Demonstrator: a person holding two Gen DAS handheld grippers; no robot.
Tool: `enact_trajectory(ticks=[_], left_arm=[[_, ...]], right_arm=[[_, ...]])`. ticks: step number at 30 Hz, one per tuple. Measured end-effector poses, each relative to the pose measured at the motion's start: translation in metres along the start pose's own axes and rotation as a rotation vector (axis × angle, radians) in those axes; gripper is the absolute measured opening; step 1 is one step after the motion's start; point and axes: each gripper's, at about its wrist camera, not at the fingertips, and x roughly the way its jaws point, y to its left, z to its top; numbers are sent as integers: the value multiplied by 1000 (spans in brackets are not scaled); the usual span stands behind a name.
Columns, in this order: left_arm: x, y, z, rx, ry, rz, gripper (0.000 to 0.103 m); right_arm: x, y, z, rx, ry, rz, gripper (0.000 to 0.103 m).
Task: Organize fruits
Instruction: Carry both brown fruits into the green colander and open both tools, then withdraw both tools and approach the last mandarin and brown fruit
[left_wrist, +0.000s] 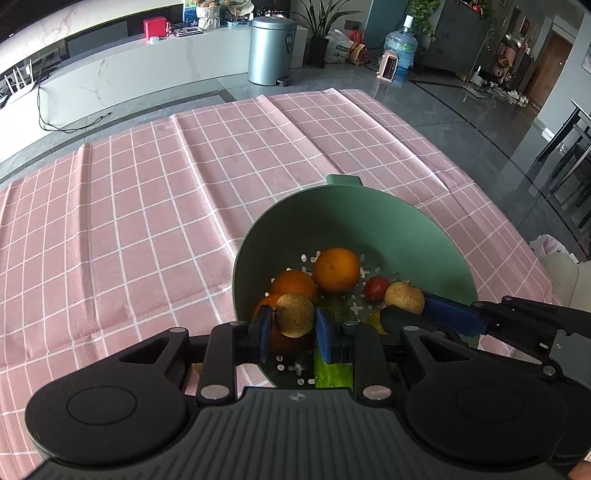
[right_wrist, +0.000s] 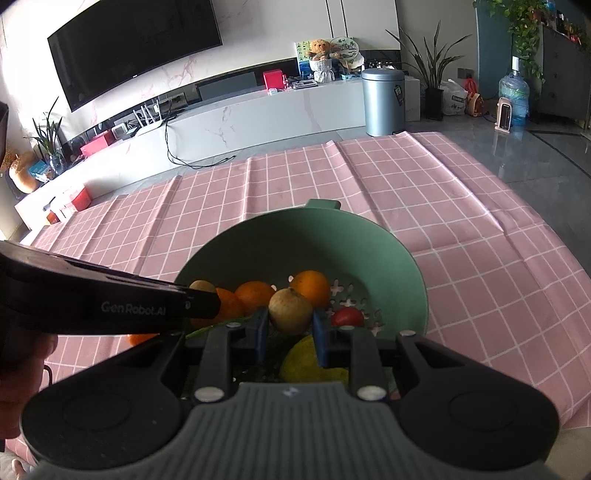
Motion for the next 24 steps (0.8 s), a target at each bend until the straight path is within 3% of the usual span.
enact_trajectory(ticks=[6, 18, 24], left_arm=[[7, -2, 7, 23, -8, -11, 28], [13, -3, 12, 14, -13, -33, 29], [4, -1, 12, -3, -36, -61, 44]], right_arm=[[18, 0, -1, -1, 44, -10, 21], [20, -4, 1, 15, 42, -13, 22], [13, -2, 2, 11, 27, -25, 23]])
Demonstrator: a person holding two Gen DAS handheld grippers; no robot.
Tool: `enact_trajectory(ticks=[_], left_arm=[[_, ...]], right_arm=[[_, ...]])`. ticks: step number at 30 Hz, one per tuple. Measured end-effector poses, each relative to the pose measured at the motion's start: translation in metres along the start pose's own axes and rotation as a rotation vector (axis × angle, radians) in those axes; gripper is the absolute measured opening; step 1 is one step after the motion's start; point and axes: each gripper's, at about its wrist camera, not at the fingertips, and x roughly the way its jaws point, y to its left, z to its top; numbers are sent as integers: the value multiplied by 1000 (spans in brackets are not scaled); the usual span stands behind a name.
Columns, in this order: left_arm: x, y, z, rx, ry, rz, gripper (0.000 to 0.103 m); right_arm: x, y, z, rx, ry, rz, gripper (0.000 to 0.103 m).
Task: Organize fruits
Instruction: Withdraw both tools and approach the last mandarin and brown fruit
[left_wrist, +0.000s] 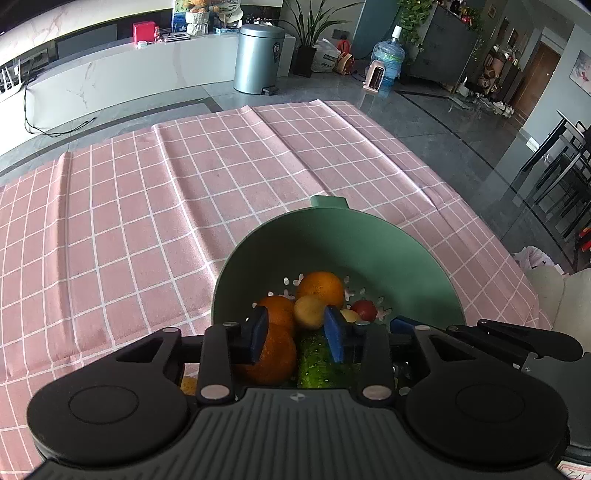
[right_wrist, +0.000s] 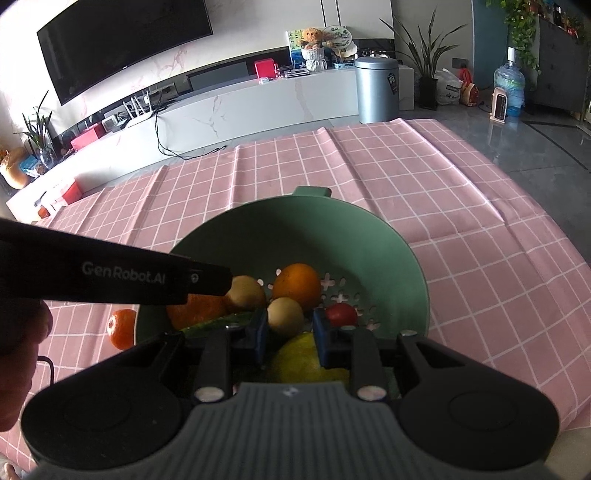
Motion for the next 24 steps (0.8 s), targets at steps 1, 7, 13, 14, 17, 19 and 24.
enact_trajectory(ticks=[1, 7, 13, 14, 17, 19, 24], left_arm=[[-3, -1, 0, 5, -6, -4, 45], [-23, -7, -1, 34, -53, 2, 47], [-57, -8, -8, 76, -128, 55, 52], [-63, -7, -10, 80, -140, 63, 52], [-83, -3, -19, 99, -178, 89, 52], [-96, 0, -27, 115, -201, 112, 52], [-116, 11, -51, 138, -236, 179, 54]], right_arm=[[-2, 0, 0, 1, -3, -2, 26], [-16, 5, 1, 7, -27, -7, 35], [-41, 12, 0, 23, -86, 7, 42], [-47, 14, -1, 27, -101, 12, 42], [-64, 23, -6, 38, -151, 23, 46], [-75, 31, -11, 42, -179, 28, 47], [-95, 53, -27, 27, -210, 52, 50]])
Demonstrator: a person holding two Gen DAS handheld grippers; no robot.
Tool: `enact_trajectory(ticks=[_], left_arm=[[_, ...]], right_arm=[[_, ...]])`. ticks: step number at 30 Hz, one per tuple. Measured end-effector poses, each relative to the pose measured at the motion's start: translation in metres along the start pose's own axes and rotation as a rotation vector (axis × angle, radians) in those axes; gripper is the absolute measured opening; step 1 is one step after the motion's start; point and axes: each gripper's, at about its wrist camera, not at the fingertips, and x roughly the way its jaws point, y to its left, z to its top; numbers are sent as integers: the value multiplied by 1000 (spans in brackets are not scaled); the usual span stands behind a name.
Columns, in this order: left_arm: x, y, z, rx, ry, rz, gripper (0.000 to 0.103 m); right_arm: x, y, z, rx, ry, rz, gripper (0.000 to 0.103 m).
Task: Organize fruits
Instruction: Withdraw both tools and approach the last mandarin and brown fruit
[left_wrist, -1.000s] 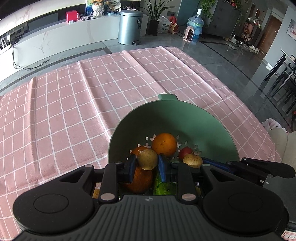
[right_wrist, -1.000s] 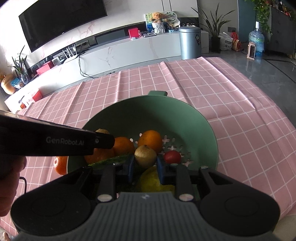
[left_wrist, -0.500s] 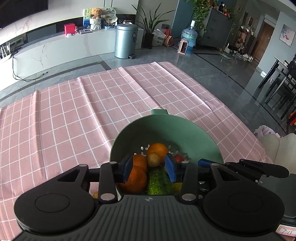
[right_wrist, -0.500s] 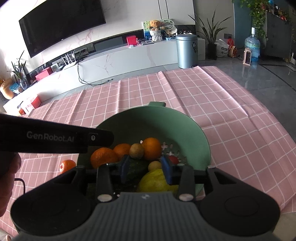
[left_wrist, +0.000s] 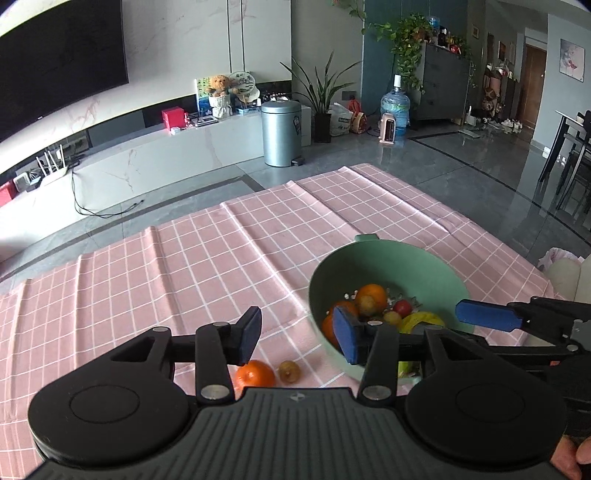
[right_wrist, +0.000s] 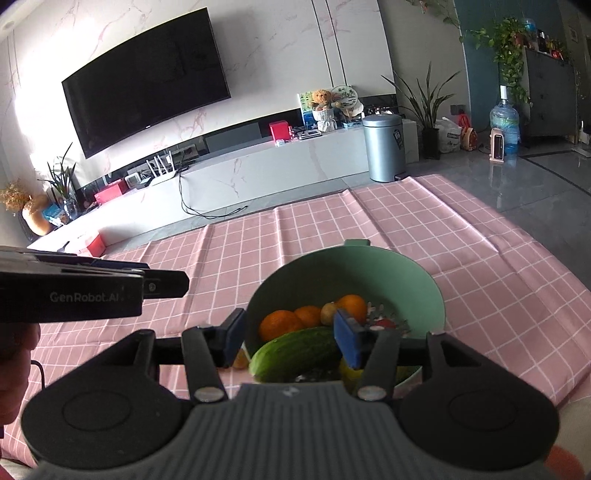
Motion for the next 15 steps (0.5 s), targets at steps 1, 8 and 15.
enact_trajectory(ticks=[1, 8, 15], left_arm=[[-4, 3, -5, 8, -4, 15, 54], [-17, 23, -35, 21, 2, 48, 54], [-16, 34, -55, 45, 0, 77, 54]], right_arm=[[-3, 5, -3, -10, -5, 5, 50], [-20, 44, -32, -85, -19, 58, 50], [-12, 70, -66, -169, 46, 77, 48]])
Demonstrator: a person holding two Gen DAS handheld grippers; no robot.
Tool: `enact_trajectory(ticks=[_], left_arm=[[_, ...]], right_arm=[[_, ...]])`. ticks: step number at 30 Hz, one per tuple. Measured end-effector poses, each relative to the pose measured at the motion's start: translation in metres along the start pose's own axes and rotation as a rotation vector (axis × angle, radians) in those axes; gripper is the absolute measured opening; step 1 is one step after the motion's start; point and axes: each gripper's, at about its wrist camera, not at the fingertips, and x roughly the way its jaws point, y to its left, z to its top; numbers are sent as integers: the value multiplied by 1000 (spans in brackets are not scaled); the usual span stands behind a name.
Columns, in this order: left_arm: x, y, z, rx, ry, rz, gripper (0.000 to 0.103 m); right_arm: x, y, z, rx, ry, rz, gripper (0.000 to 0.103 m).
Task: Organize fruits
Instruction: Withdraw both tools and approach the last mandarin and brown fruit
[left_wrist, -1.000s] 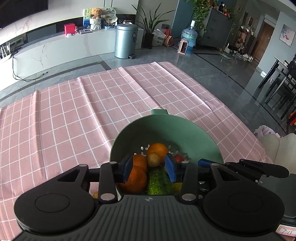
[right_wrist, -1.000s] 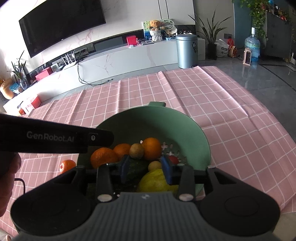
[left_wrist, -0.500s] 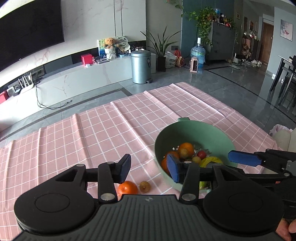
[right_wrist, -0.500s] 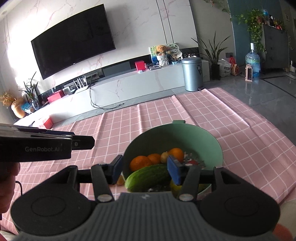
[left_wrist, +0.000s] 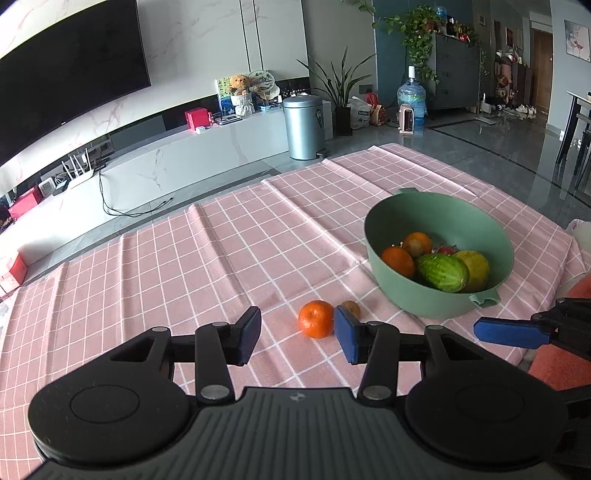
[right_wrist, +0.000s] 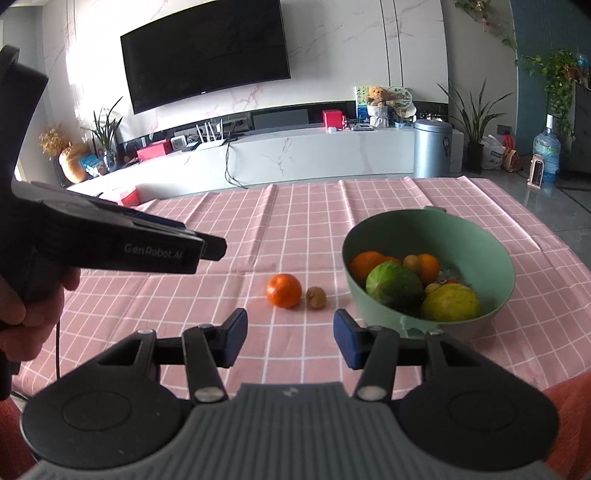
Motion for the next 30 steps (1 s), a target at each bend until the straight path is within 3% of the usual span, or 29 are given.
enact_trajectory(ticks=[12, 18, 22, 30], left_arm=[[23, 13, -24, -54, 38, -40, 54], [47, 8, -20, -52, 49, -79, 54], [69, 7, -18, -95, 76, -112, 54], [101, 6, -17, -134, 131, -124, 54]], right_arm=[[39, 15, -20, -37, 67, -52, 44], [59, 9, -16, -14, 61, -112, 43], [74, 2, -16, 17, 77, -150, 32], [100, -9, -15, 86, 94, -178, 31]])
